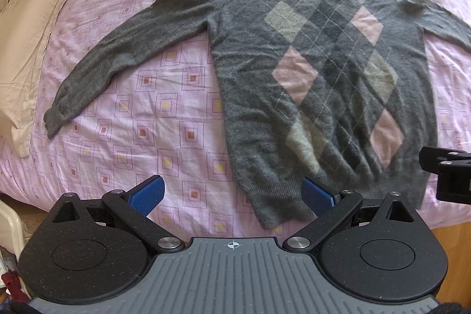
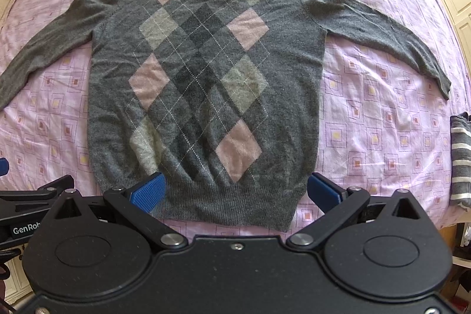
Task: Fold small clothes
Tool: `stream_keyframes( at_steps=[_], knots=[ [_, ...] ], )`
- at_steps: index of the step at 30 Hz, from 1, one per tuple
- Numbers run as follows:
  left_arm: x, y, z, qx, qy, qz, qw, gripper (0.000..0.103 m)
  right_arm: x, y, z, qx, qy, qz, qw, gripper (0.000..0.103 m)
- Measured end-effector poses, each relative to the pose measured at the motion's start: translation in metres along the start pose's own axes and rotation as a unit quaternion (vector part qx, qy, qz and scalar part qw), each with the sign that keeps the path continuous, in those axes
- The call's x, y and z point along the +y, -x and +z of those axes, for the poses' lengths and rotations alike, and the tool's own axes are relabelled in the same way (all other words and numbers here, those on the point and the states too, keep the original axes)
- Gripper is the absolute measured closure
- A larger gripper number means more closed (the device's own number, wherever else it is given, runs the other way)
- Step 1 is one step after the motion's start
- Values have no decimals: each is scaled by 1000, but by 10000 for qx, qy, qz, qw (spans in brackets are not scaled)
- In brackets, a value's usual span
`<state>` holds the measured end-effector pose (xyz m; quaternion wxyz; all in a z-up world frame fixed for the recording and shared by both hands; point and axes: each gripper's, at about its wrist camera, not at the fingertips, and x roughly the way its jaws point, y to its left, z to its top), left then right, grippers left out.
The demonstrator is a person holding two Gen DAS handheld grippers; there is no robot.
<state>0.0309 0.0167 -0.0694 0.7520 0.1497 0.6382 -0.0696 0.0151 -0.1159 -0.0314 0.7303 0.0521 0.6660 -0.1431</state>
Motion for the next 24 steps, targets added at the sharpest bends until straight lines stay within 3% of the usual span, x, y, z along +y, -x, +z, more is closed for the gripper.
stream_keyframes(
  at_steps=[7, 8, 9, 15, 20, 24],
  knots=[
    [-8, -2, 18, -229, 142, -42, 9996, 4, -24, -8, 12, -120, -222, 145, 9996, 1],
    [-10, -1, 21, -280, 166, -113, 9994, 11, -32, -10, 14, -166, -302, 208, 9992, 1],
    [-13, -1, 25, -316, 194, -186, 9991, 16, -41, -12, 16, -209, -406, 271, 9986, 1],
    [-35, 9, 46, -766, 426, -266, 9958, 17, -118, -27, 27, -748, -1168, 558, 9888, 1],
    [-62, 15, 62, -1128, 506, -294, 9919, 17, -186, -42, 42, -1179, -1373, -39, 9835, 1],
    [-82, 14, 71, -1204, 700, -551, 9887, 17, -243, -63, 60, -1126, -1321, -365, 9841, 1]
  ],
)
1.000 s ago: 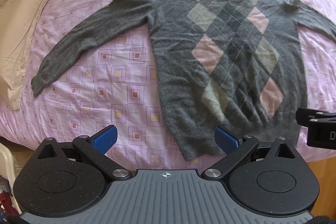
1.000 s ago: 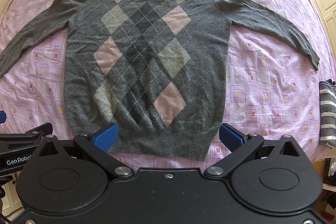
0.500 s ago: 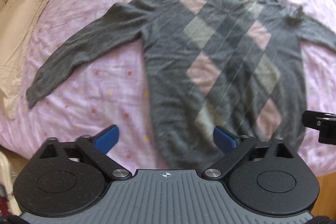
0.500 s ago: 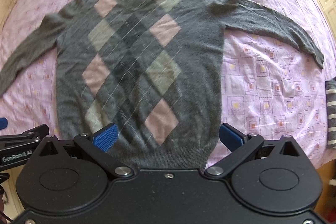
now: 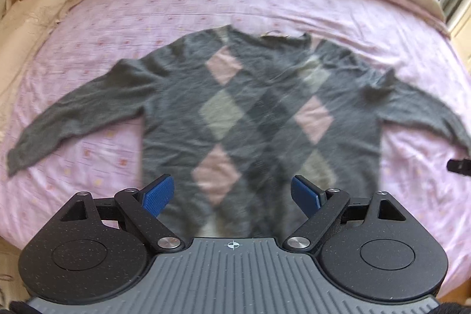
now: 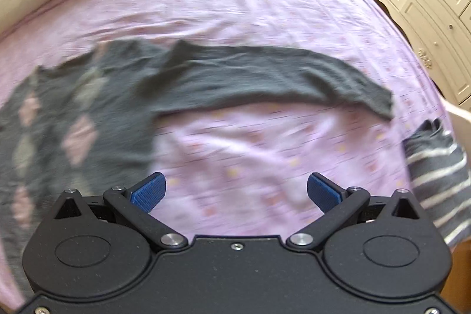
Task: Fold small clothes
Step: 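Lower the right tool onto a sweater sleeve cuff and close it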
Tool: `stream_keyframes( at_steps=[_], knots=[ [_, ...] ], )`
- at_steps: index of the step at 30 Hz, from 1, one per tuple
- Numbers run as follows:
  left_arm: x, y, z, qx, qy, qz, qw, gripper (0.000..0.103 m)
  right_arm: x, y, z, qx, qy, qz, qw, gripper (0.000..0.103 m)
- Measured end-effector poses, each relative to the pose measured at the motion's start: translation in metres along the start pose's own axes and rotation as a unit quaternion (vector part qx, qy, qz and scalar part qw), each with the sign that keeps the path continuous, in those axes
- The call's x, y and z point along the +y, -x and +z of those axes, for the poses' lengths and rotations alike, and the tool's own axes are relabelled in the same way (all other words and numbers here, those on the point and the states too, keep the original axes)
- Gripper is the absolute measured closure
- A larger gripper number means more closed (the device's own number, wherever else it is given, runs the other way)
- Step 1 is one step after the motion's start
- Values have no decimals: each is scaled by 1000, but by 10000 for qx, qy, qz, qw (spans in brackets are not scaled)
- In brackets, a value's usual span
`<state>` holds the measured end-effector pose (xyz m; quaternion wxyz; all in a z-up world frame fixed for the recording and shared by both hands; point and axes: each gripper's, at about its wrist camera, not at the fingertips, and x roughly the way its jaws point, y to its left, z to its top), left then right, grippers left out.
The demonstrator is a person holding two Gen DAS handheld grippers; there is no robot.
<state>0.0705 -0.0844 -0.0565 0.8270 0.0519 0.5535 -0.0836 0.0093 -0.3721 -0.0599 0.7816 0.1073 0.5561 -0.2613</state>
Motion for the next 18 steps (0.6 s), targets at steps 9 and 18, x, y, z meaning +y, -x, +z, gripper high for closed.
stream_keyframes(
  at_steps=[9, 18],
  knots=[
    [-47, -16, 4, 522, 363, 13, 9980, 17, -135, -59, 43, -25, -1097, -118, 9939, 12],
    [-73, -23, 13, 584, 380, 465, 9965, 20, -245, -112, 62, -177, -2412, 217, 9701, 35]
  ],
)
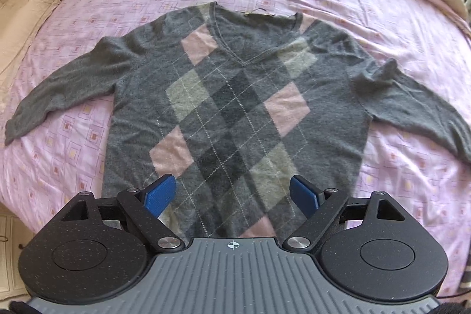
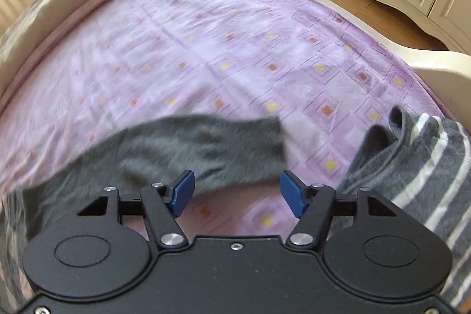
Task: Fold small clothes
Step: 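Lower the right tool onto a sweater sleeve cuff and close it, then lift the held sleeve and carry it across the sweater body with the right tool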
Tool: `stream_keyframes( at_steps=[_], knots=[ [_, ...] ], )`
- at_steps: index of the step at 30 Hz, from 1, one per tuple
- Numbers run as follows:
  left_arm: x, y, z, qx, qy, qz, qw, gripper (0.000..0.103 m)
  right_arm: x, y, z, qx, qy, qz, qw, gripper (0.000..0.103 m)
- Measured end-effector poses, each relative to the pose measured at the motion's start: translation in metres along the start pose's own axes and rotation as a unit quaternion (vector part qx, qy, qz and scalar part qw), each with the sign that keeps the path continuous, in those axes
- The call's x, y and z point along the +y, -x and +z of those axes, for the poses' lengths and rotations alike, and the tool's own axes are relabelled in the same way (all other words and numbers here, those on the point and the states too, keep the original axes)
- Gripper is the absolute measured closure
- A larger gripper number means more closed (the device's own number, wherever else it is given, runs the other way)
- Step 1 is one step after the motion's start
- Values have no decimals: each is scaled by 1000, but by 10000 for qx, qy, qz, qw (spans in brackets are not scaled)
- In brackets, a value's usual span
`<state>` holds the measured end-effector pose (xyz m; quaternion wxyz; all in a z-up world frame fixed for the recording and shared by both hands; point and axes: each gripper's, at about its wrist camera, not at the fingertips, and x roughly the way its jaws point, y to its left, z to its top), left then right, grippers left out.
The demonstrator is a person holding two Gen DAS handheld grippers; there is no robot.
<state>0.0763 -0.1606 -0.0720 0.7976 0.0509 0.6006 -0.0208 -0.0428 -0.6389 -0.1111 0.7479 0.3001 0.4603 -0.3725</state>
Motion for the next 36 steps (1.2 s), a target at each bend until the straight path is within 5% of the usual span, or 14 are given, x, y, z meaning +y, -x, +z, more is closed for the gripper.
stream_keyframes(
  at_steps=[14, 16, 19, 24, 36],
  knots=[
    [-17, -1, 8, 124, -30, 319, 9994, 26, -35, -55, 12, 41, -473, 481, 9977, 33],
    [-19, -3, 8, 144, -41, 347, 9993, 26, -37, -55, 11, -19, -523, 581, 9969, 43],
    [-24, -5, 9, 162, -88, 317, 9993, 26, -39, -57, 13, 30, -446, 658, 9968, 87],
    [-32, -5, 11, 140, -210, 281, 9993, 26, -37, -36, 19, -79, -225, 815, 9964, 91],
    [-31, -4, 9, -34, -323, 130, 9994, 26, -53, 14, 28, -206, 32, 391, 9990, 91]
  ],
)
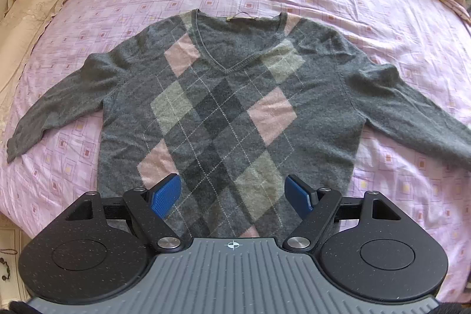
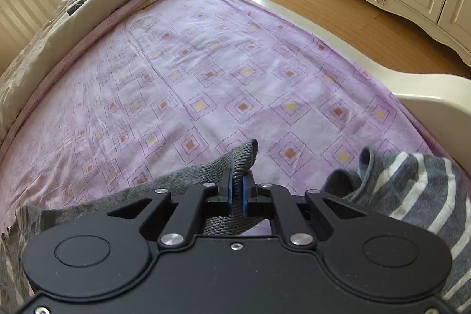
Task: Fold small clothes
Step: 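Lift the held sleeve and carry it across the sweater body with the right tool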
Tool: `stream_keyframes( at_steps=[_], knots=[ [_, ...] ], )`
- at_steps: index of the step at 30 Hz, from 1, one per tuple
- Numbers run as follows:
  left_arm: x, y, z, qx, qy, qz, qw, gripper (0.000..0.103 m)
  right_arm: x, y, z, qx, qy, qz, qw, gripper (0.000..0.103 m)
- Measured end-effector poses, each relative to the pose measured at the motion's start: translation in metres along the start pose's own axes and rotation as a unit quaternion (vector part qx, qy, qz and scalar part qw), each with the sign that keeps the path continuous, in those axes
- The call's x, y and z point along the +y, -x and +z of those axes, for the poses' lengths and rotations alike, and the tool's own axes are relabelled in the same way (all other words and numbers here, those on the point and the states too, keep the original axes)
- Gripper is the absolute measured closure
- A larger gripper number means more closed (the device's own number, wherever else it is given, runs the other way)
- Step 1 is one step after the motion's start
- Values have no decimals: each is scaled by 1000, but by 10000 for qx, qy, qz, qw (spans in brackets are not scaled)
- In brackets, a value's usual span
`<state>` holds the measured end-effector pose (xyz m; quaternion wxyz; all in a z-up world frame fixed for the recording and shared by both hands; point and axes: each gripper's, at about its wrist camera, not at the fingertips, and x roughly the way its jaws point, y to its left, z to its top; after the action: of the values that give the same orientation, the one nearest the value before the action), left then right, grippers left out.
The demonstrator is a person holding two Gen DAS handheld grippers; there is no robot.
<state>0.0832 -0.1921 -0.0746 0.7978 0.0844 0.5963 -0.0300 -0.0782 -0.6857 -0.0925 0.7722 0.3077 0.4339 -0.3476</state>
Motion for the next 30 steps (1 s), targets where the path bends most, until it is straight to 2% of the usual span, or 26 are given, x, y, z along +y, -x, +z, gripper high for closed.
stream_keyframes(
  at_steps=[5, 13, 18, 23, 30],
  knots=[
    [13, 1, -5, -91, -64, -27, 9999, 26, 21, 9, -6, -5, 163, -166, 9997, 91],
    [55, -6, -12, -252, -142, -153, 9995, 26, 102, 57, -15, -390, 542, 315, 9973, 91],
    [93, -17, -12, -285, -206, -321, 9989, 26, 187, 85, -39, -501, 976, 757, 9911, 91],
    [139, -27, -12, -406, -362, -270, 9982, 26, 287, 103, -80, -409, 1324, 1282, 9820, 91],
    [200, -48, -8, -360, -441, -227, 9981, 26, 424, 90, -163, 96, 1862, 2062, 9606, 91]
  ],
)
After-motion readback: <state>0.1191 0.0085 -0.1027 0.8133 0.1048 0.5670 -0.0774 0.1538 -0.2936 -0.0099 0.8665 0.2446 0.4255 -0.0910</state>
